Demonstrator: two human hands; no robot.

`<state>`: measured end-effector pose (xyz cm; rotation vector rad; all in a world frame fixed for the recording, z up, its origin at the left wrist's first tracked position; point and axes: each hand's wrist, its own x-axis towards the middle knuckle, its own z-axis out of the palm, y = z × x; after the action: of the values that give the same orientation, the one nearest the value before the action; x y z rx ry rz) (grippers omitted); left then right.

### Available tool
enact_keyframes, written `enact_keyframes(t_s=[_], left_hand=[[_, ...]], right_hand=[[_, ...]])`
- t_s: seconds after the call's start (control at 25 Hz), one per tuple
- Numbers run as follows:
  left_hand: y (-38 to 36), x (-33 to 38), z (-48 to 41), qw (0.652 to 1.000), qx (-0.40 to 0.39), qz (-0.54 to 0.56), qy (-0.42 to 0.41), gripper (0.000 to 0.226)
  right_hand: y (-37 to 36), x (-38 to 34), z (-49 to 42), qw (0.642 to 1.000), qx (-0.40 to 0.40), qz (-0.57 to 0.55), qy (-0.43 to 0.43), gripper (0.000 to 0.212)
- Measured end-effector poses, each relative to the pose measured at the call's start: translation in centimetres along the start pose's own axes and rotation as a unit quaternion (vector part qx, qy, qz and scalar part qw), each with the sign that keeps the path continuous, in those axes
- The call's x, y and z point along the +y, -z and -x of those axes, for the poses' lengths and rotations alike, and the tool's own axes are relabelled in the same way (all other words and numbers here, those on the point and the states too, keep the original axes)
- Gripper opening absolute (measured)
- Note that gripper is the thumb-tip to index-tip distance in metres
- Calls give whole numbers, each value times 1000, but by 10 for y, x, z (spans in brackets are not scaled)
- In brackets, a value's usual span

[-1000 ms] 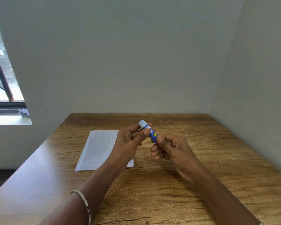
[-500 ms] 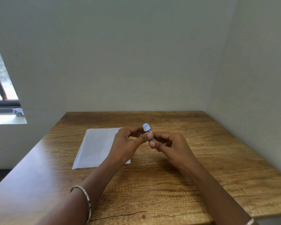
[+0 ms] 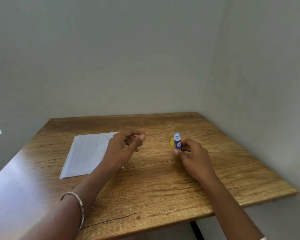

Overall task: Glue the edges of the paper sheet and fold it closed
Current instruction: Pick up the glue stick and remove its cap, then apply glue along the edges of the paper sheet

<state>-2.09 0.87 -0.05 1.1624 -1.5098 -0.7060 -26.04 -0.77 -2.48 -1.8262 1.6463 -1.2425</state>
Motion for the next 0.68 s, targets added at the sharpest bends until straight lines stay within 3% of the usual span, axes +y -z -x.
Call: enact_keyframes(t_s=[0.44, 0.68], left_hand=[[7, -3, -1, 999, 18, -30, -5, 17], [28, -3, -4, 988, 123, -89, -29, 13]], right_hand=[[1, 2, 1, 999, -11, 12, -35, 28], [4, -5, 6, 997, -18, 10, -73, 47]])
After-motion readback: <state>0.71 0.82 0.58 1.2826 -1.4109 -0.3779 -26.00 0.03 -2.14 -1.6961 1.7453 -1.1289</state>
